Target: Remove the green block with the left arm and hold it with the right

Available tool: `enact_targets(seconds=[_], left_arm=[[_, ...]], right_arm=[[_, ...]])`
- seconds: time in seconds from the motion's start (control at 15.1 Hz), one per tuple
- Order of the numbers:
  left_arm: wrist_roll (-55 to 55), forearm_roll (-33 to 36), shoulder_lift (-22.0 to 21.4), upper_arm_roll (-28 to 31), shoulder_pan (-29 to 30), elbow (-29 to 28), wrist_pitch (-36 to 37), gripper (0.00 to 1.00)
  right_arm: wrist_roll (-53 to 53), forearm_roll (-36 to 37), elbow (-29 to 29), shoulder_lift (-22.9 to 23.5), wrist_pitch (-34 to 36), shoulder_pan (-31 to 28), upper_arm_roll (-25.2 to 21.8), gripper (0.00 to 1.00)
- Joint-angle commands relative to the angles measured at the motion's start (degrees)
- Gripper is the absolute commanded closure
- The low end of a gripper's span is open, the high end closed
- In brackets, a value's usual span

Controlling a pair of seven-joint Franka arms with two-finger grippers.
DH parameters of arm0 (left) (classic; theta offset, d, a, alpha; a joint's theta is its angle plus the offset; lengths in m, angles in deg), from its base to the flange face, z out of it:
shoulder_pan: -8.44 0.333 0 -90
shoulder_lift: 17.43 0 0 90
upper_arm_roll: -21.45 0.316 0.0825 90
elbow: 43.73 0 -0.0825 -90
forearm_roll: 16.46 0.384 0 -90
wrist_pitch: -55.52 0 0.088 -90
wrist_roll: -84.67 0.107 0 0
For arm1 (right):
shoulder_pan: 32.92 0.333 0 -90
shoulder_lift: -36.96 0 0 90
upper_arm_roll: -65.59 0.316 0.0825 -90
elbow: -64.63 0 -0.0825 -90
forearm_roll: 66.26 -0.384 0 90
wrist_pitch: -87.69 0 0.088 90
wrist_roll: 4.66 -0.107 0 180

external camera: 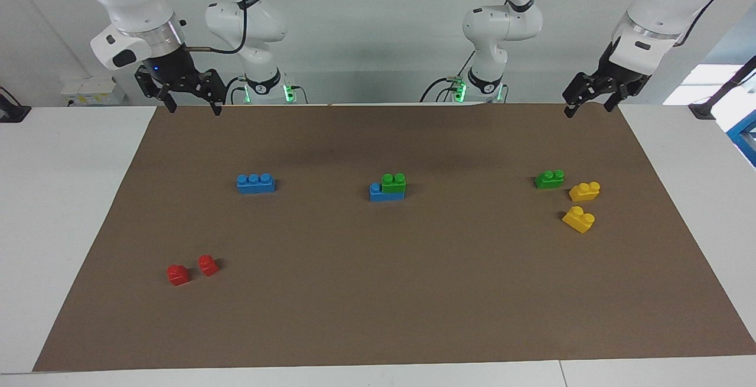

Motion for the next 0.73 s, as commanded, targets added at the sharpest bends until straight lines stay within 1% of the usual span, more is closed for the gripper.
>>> enact_targets(seconds=[0.0,0.66], left_arm=[[0.7,0.0,0.4,0.7,-1.0,0.7,-0.3,0.00],[0.1,-0.2,0.2,0.7,-1.1,0.4,-0.5,0.00]], right_arm=[[0.9,0.0,1.1,-1.4,0.4,-1.2,0.6,0.00],[0.9,0.0,1.1,-1.3,0.4,-1.2,0.6,0.00]])
